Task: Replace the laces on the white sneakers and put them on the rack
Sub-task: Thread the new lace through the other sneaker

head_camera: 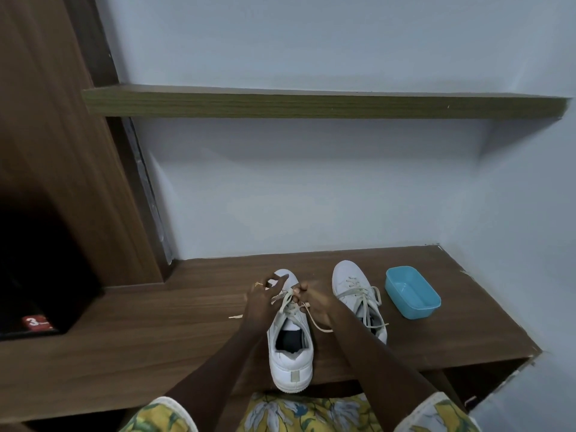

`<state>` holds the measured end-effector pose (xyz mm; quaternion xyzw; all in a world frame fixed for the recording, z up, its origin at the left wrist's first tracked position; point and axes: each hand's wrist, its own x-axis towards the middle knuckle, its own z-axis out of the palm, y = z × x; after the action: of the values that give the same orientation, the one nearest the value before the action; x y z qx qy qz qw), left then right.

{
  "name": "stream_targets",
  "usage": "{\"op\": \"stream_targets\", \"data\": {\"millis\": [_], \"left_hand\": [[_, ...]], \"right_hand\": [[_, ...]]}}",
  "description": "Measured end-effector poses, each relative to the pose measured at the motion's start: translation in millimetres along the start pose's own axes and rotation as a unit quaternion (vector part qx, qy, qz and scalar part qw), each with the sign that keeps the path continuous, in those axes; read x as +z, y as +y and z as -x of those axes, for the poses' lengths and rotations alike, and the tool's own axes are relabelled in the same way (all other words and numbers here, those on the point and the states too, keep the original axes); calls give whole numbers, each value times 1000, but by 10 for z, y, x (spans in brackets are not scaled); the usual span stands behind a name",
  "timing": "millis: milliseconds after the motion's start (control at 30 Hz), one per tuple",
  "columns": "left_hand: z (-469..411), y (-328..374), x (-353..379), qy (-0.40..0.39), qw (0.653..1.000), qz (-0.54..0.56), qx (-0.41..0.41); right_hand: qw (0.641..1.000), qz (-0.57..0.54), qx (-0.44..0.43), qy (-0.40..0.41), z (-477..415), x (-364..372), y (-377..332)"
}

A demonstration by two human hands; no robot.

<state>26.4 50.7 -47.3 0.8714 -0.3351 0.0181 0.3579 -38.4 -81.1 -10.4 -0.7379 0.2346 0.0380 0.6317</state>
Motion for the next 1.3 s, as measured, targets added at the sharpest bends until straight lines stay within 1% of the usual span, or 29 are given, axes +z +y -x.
{"op": "stream_targets", "data": {"millis": [67,100,133,167,233,300,367,433,500,567,633,667,767,867,967,1133,1300], "left_hand": [[33,43,-42,-23,999,-46,10],[39,76,-52,-30,998,-49,6],[46,121,-73,-19,1000,-18,2],[41,143,-67,5,999,35,0],[37,168,-27,63,987,146,-9],[48,212,-23,93,960,251,-83],[68,267,-41,107,931,312,-157],[102,307,-28,112,900,363,-212],[111,273,0,130,876,397,-240],[118,214,-4,145,861,413,-259],[118,177,-33,149,838,441,-284],[124,167,-42,145,825,459,-295],[129,171,-20,148,793,499,-316],[146,150,-8,169,789,490,-332],[210,121,-41,188,795,461,-346],[309,262,-130,220,822,384,-358],[331,324,-139,227,812,385,-375]], "right_hand": [[1000,-29,3,5,11,-2,3],[999,-38,6,5,15,0,6],[998,-60,11,4,21,5,3],[997,-81,18,5,19,1,7],[994,-110,27,2,17,3,32],[992,-121,24,4,30,8,49],[991,-130,13,9,31,28,54],[991,-128,-8,30,37,37,26],[993,-86,-32,68,74,-3,-11],[993,14,-57,107,109,-101,-18],[981,130,-64,128,134,-182,-32],[974,168,-58,139,133,-197,-23],[955,236,-55,169,53,-188,13],[936,300,-65,175,42,-172,32],[909,369,-62,181,102,-189,67],[893,397,-59,205,97,-202,205],[888,400,-41,221,128,-195,243]]}}
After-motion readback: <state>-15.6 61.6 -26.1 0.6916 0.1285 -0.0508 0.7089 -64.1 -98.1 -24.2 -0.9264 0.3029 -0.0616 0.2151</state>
